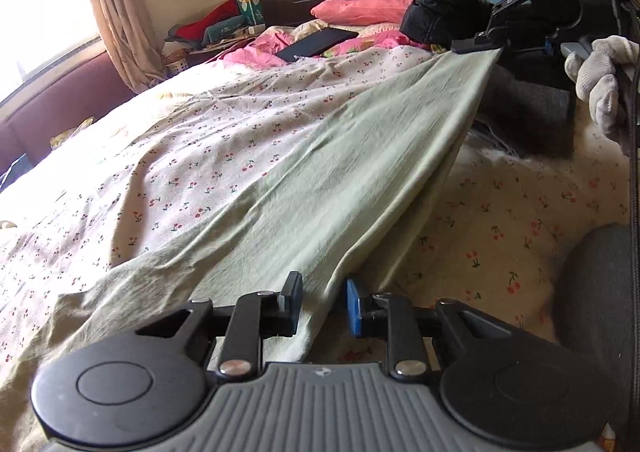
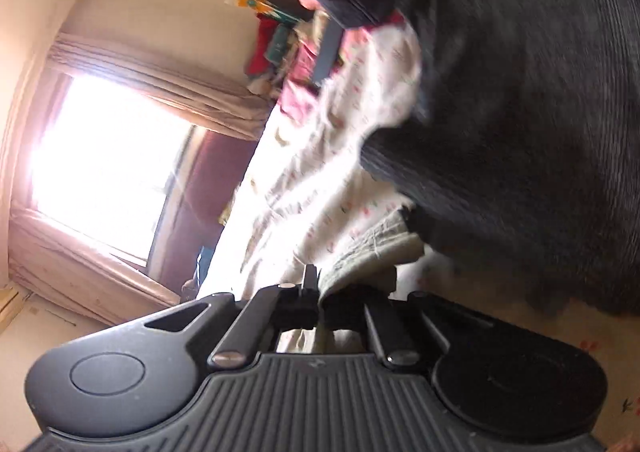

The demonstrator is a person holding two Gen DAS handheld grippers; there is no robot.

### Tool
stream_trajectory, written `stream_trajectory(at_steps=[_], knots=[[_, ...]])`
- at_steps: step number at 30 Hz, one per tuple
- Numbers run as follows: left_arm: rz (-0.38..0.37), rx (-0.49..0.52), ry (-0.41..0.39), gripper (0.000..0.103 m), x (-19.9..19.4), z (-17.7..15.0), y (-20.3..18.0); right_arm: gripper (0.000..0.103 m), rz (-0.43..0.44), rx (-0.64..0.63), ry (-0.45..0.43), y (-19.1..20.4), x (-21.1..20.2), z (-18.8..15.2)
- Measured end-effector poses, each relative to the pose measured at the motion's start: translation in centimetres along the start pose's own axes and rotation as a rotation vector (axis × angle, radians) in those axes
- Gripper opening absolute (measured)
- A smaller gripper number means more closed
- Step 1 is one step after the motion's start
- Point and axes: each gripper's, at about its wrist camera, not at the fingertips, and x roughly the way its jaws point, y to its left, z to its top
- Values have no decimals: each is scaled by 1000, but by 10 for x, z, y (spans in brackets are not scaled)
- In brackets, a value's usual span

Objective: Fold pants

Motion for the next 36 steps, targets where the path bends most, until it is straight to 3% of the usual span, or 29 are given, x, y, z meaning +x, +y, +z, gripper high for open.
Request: stream_trajectory(at_steps=[1,2,4,5,6,10,14,17,19,22,23,25,27,29,31,36], knots=[[-10,-24,0,46,2,-1,3,3,23,-46,-45,8,-11,5],[-17,-40,26,49,9,-3,5,3,-12,-81,-65,7,-16,8],[-29,-41,104,49,26,-13,3,4,-156,-85,-3,-12,-3,9],[-25,-29,102,49,27,-16,1,4,-228,-36,65,-28,5,7],[-19,-19,90,49,25,-17,-1,4,-237,-18,84,-36,5,4],[-17,-29,72,49,14,-16,2,4,-210,13,61,-38,5,-2],[-40,-20,150,49,17,-23,7,4,-197,-32,68,-21,15,1],[-74,-44,143,49,13,-24,9,4,-132,-61,-19,-3,6,7],[-121,-77,117,49,7,-22,14,4,-176,-50,-12,-5,10,7],[-90,-110,39,49,-3,-19,20,4,-211,-34,35,-11,13,2],[-95,-131,42,49,-1,-20,21,4,-208,-29,19,-10,8,2],[-141,-117,127,50,13,-27,15,4,-194,-10,-6,-5,2,7],[-110,-35,110,51,14,-35,1,4,-180,-40,-1,12,4,9],[-126,-38,91,51,7,-35,2,4,-151,-142,10,49,10,5],[-159,-115,59,51,-5,-38,14,4,-92,-211,10,86,16,0],[-101,-286,-8,51,-40,-59,55,4,87,-391,96,192,62,-44]])
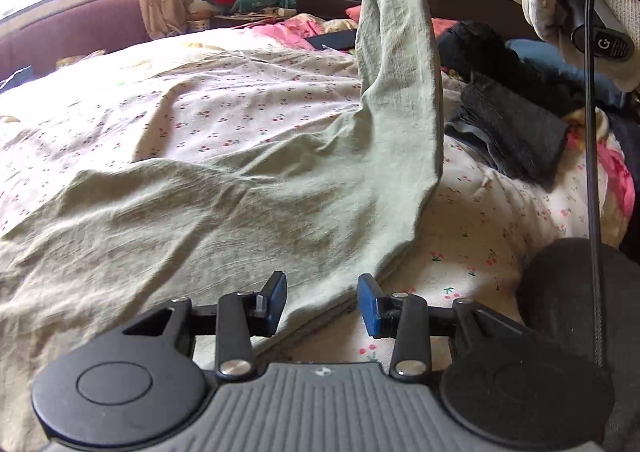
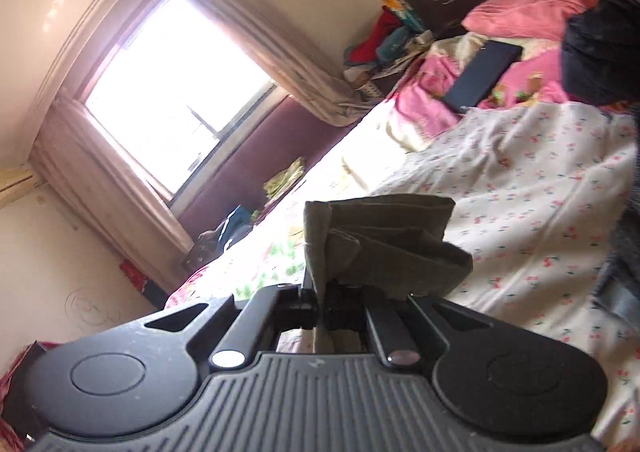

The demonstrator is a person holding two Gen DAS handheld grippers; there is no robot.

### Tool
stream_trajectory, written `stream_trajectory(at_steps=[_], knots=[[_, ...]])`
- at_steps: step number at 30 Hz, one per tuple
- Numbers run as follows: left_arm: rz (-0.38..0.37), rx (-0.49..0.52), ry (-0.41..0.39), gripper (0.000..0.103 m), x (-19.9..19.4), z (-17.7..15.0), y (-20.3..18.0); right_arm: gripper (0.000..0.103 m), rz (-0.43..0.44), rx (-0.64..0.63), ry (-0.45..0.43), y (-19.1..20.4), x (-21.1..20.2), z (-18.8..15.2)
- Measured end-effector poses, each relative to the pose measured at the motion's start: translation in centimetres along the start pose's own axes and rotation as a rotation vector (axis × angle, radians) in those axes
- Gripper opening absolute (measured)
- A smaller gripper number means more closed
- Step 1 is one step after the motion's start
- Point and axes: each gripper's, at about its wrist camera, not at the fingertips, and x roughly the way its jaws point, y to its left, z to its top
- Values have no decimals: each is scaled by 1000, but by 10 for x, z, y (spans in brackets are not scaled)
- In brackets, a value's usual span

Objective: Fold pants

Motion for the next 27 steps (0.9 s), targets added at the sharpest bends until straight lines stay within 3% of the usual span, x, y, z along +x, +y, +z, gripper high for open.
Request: stream_trajectory(at_steps=[3,6,11,13,16,19,27], knots=[[-1,-145,-114,52,-37,0,35,4,82,-209,100,80,46,-37],[114,-184,-164,53,-75,-13,65,4,184,-377,268,149,94,-99],[293,-261,-90,53,-123,-65,110,4,330,-622,535,227,150,-253],[346,-324,-44,53,-134,-90,123,4,334,-681,613,236,154,-312],[370,-401,-32,53,-142,-115,134,6,283,-727,714,237,159,-375],[354,-428,-43,53,-140,-126,136,6,264,-760,684,229,151,-389],[335,-409,-80,54,-140,-125,138,5,270,-638,630,237,157,-353]])
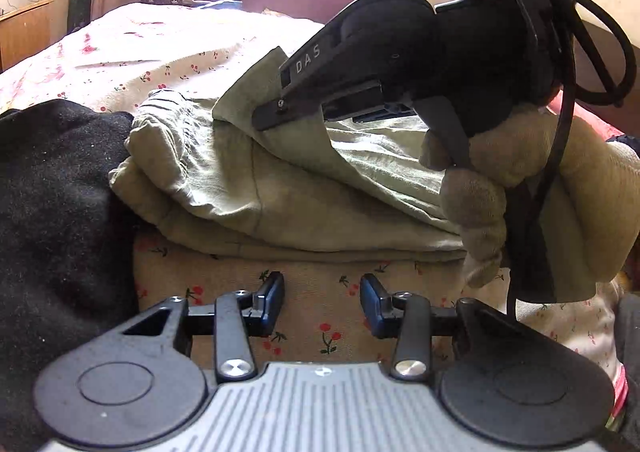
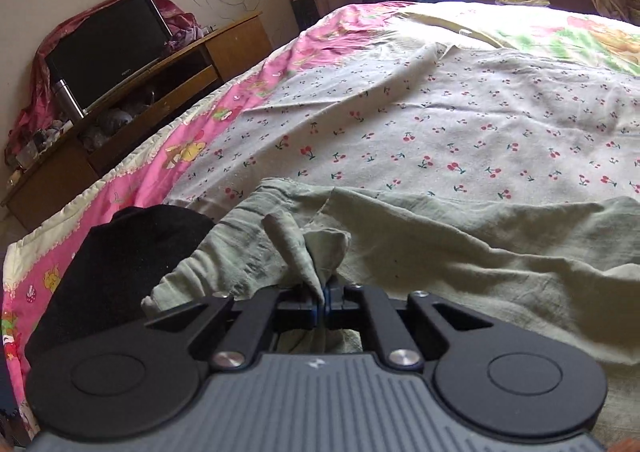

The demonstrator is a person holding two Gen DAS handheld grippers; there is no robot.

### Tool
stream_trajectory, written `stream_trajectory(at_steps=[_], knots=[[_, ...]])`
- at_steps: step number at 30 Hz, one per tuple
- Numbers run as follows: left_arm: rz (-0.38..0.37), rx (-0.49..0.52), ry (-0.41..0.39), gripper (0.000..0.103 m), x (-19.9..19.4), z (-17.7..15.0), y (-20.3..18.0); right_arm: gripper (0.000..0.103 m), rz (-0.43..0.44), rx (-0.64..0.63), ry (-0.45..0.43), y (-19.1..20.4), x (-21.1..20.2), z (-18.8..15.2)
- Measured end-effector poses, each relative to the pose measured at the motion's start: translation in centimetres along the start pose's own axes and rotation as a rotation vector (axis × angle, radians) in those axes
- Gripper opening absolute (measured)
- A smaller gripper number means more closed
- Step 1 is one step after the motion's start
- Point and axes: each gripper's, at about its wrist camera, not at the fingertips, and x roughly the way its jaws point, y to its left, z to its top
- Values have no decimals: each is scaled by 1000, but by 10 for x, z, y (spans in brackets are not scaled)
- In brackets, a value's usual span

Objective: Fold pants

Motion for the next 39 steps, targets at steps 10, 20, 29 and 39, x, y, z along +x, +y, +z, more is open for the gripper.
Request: stream_trajectory(at_steps=[10,20,29,39], knots=[[6,-23,1,54,-10,-12,9,5,-3,-125,-35,28,8,-2],[13,-11,3,54,-21,-13,13,10,59,-319,15,68,29,-4],[-9,55,-116,54,-51,16,-4,35,129,-145,-9,19,-32,10],[-51,138,-127,60,42,77,-27,43,-152,132,-33,-138,-115,-6]])
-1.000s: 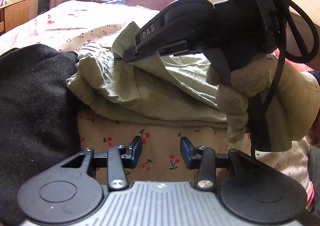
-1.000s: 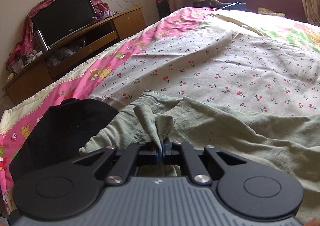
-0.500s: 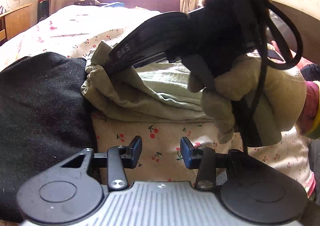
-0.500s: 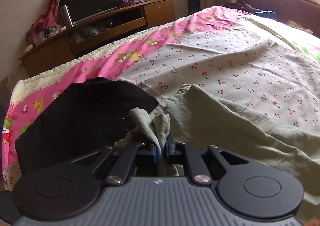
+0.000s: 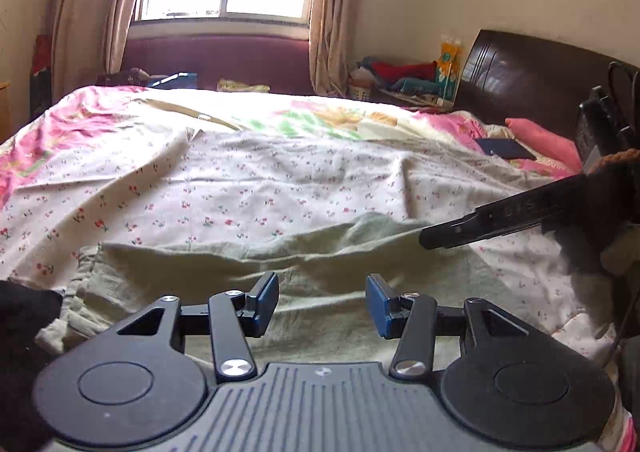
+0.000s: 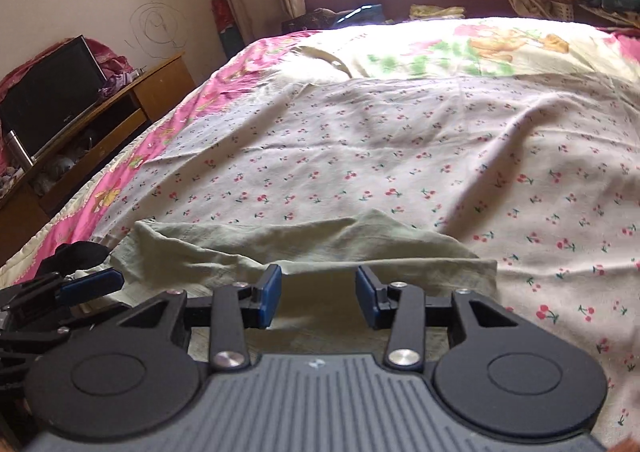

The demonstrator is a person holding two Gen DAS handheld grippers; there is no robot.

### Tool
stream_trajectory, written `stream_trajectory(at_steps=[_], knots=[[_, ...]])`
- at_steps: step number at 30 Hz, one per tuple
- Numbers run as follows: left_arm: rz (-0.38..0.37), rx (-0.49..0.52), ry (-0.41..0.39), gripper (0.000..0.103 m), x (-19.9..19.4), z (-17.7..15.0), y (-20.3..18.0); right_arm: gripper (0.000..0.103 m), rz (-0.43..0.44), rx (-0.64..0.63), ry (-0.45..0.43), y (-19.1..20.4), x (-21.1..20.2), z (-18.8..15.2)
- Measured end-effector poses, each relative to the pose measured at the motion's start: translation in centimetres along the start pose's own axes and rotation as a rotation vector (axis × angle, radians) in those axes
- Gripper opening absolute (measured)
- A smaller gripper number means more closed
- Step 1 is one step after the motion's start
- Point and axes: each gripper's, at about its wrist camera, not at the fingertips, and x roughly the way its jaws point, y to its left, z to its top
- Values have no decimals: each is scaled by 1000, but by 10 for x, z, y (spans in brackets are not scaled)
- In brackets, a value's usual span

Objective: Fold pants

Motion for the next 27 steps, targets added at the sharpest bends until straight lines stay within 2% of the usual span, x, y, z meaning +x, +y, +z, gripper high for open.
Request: stream_trajectory(at_steps=[2,3,6,8,9,11,13,14,16,19,21,24,25,27], knots=[[55,9,115,60,18,-15,5,43,9,26,54,-19,9,-6],[70,31,144,60,19,-31,2,40,-6,13,61,-28,15,-8],[78,80,139,64,8,-39,-6,38,-104,7,17,-52,34,-1],[101,79,153,63,6,-35,-12,37,-156,57,-3,-75,47,13],[108,79,141,63,2,-28,-15,40,-160,96,-3,-82,46,19],[98,80,101,63,-8,-20,-17,38,-98,139,-48,-91,25,22],[81,95,93,64,-9,-13,-19,40,-80,142,-66,-93,0,15],[80,115,112,65,-2,-13,-21,42,-60,150,-63,-95,-11,8],[105,151,201,65,23,-22,-19,44,-32,202,-31,-102,-23,-10],[109,172,197,67,26,-27,-19,45,-17,264,67,-107,-11,-36],[135,195,200,67,19,-23,-23,45,-16,232,46,-102,-10,-40],[163,231,188,67,4,-21,-25,43,109,340,47,-106,-14,-37],[170,234,200,67,2,-21,-24,43,111,343,44,-107,-18,-39],[184,262,247,69,9,-28,-23,43,61,315,59,-108,-22,-43]])
